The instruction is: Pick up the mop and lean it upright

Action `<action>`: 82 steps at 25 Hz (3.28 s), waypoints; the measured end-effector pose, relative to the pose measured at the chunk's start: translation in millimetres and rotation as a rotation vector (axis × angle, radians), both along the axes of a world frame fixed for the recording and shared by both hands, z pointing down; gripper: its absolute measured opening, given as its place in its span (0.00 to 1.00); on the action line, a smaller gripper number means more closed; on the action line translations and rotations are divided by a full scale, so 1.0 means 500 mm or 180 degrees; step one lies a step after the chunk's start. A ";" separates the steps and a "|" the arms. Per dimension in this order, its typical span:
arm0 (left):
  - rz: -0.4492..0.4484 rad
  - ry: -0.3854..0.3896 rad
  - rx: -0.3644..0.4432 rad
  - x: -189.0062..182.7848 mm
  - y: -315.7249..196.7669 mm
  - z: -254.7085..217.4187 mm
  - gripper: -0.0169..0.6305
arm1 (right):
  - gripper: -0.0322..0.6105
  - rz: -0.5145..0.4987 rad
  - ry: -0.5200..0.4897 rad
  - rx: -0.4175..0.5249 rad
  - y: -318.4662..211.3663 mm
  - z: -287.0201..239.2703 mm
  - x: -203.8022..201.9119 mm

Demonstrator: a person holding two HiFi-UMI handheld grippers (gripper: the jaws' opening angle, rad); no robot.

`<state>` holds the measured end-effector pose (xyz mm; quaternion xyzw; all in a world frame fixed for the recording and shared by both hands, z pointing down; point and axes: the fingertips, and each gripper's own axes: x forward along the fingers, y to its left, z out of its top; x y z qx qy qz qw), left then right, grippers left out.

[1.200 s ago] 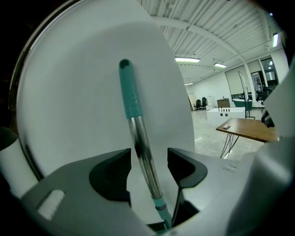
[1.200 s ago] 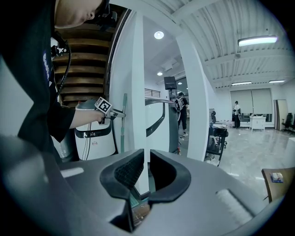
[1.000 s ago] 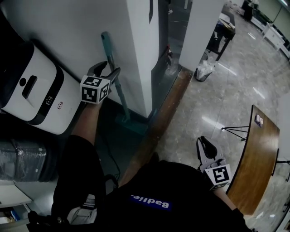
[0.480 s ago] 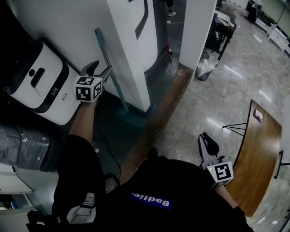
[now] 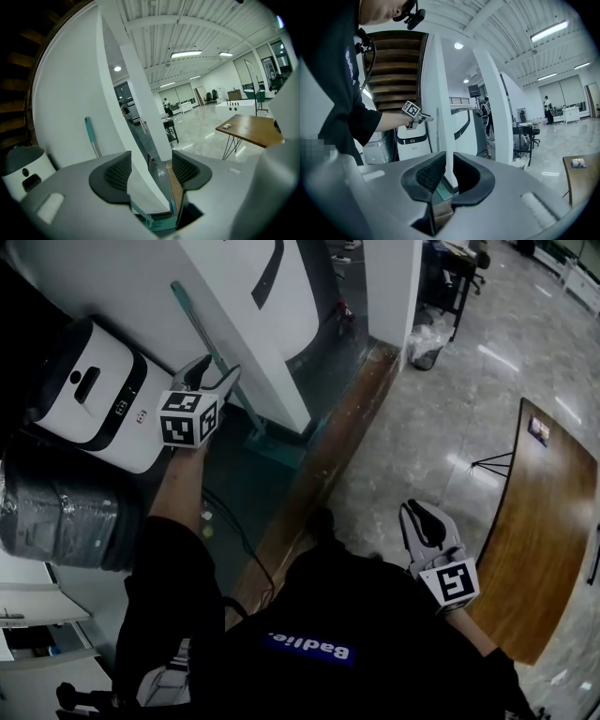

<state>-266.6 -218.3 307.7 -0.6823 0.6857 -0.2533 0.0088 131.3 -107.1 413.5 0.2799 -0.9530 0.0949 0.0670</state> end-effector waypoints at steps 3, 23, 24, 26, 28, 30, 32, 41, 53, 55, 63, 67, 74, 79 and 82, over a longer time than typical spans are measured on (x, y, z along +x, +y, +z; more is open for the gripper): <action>0.0094 0.0005 -0.0012 0.066 0.016 0.008 0.48 | 0.13 -0.0114 -0.0036 0.0031 0.024 0.014 0.014; 0.0961 0.0577 0.0152 0.173 0.184 0.039 0.29 | 0.13 0.0011 0.0035 0.0012 0.184 -0.012 -0.117; 0.0994 0.0615 0.0160 0.163 0.204 0.039 0.28 | 0.13 0.0015 0.0050 0.0014 0.198 -0.013 -0.136; 0.1081 0.0705 0.0194 0.148 0.245 0.037 0.26 | 0.13 0.0028 0.0083 0.0008 0.226 -0.013 -0.175; 0.1195 0.0810 0.0246 0.144 0.287 0.037 0.22 | 0.12 0.0057 0.0111 -0.0001 0.255 -0.013 -0.210; 0.1323 0.0927 0.0301 0.150 0.331 0.042 0.21 | 0.12 0.0103 0.0143 -0.0009 0.288 -0.010 -0.242; 0.1450 0.1071 0.0356 0.157 0.377 0.055 0.18 | 0.12 0.0162 0.0179 -0.0025 0.321 -0.003 -0.272; 0.1799 0.1636 0.0081 0.166 0.537 0.179 0.13 | 0.12 0.0479 0.0510 -0.0065 0.442 0.001 -0.311; 0.1806 0.1667 0.0062 0.274 0.639 0.168 0.06 | 0.11 0.0520 0.0397 0.0199 0.512 -0.049 -0.223; 0.1877 0.1714 0.0042 0.332 0.658 0.159 0.06 | 0.11 0.0566 0.0345 0.0241 0.518 -0.056 -0.182; 0.2433 0.1724 0.0081 0.582 0.722 0.088 0.06 | 0.05 0.0673 0.0038 0.0282 0.540 -0.074 -0.052; 0.2695 0.1688 0.0120 0.669 0.751 0.071 0.06 | 0.05 0.0737 -0.0105 0.0312 0.544 -0.080 -0.008; 0.3095 0.1662 -0.0051 0.779 0.794 0.111 0.06 | 0.05 0.0891 -0.0155 0.0282 0.547 -0.071 0.042; 0.3187 0.1664 -0.0029 0.806 0.794 0.108 0.06 | 0.05 0.0818 -0.0111 0.0348 0.555 -0.079 0.047; 0.3197 0.1660 -0.0034 0.807 0.791 0.110 0.06 | 0.05 0.0816 -0.0122 0.0345 0.554 -0.079 0.046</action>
